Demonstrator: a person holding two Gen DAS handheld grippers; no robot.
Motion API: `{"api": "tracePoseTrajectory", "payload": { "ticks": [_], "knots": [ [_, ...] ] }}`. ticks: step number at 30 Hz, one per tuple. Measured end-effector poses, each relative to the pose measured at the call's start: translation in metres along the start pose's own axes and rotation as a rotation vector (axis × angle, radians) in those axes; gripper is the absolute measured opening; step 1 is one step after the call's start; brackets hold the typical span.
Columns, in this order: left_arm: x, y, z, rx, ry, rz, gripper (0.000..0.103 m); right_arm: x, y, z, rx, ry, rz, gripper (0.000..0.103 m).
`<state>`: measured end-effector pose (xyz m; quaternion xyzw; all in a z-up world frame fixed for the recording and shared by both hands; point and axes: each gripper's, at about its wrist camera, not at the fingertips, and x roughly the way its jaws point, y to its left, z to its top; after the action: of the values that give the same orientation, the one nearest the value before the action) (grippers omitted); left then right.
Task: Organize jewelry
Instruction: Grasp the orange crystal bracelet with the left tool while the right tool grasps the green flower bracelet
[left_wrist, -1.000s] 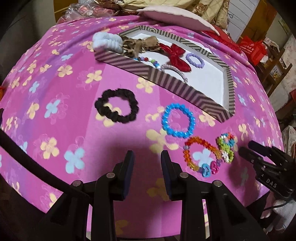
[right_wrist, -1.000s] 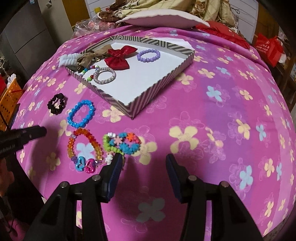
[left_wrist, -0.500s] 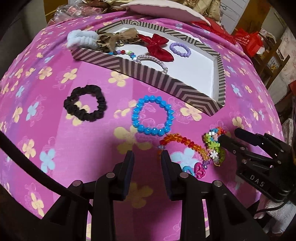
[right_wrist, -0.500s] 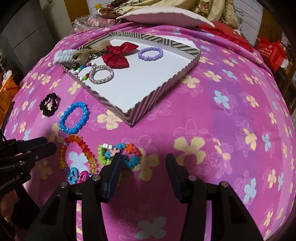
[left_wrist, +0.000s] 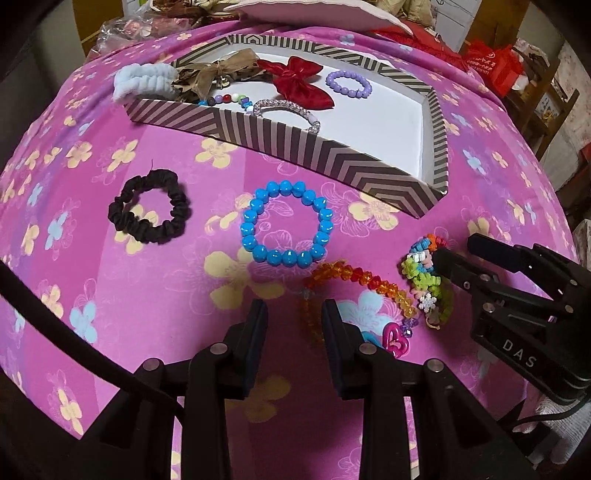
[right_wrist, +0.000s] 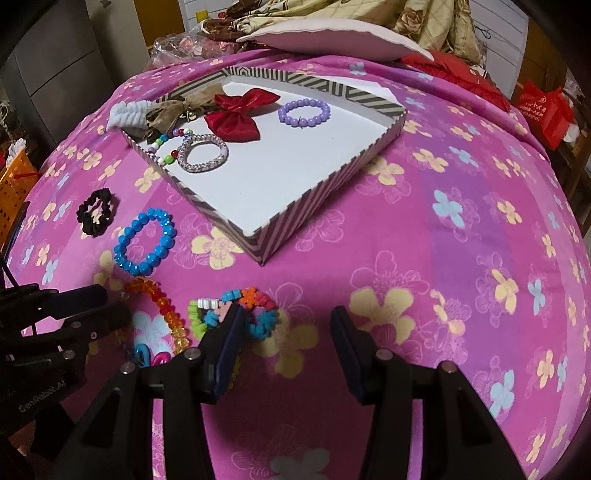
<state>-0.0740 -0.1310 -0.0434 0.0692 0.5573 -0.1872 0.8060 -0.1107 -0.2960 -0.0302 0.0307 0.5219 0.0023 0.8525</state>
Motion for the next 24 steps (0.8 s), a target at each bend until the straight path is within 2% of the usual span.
{"api": "tracePoseTrajectory", "payload": {
  "ticks": [2, 4, 7, 11, 12, 14, 15, 19, 24],
  "knots": [
    [0.000, 0.000, 0.000, 0.004, 0.000, 0.001, 0.042, -0.001, 0.002, -0.001, -0.010, -0.003, 0.012, 0.041],
    [0.000, 0.000, 0.000, 0.004, -0.001, 0.000, 0.042, -0.002, 0.006, -0.002, -0.030, -0.006, 0.023, 0.027],
    [0.000, 0.000, -0.001, 0.000, 0.000, -0.002, 0.042, -0.003, 0.014, -0.003, -0.064, -0.008, 0.016, 0.019],
    [-0.001, -0.001, -0.002, 0.009, 0.000, -0.001, 0.040, -0.004, 0.017, -0.003, -0.073, -0.009, 0.023, 0.016],
    [-0.001, 0.000, -0.002, 0.010, -0.003, -0.010, 0.037, -0.005, 0.017, -0.004, -0.073, -0.008, 0.030, 0.013],
    [-0.001, 0.002, -0.003, 0.003, -0.004, -0.033, 0.024, -0.008, 0.017, -0.005, -0.072, -0.014, 0.045, 0.012],
    [-0.001, 0.004, -0.003, -0.001, -0.003, -0.047, 0.022, -0.010, 0.016, -0.005, -0.069, -0.020, 0.052, 0.012],
    [-0.003, 0.013, -0.004, -0.032, 0.009, -0.115, 0.022, -0.025, 0.013, -0.005, -0.063, -0.044, 0.071, 0.012],
    [-0.013, 0.018, -0.003, -0.038, -0.012, -0.125, 0.022, -0.040, 0.012, 0.000, -0.068, -0.067, 0.069, 0.012]
  ]
}}
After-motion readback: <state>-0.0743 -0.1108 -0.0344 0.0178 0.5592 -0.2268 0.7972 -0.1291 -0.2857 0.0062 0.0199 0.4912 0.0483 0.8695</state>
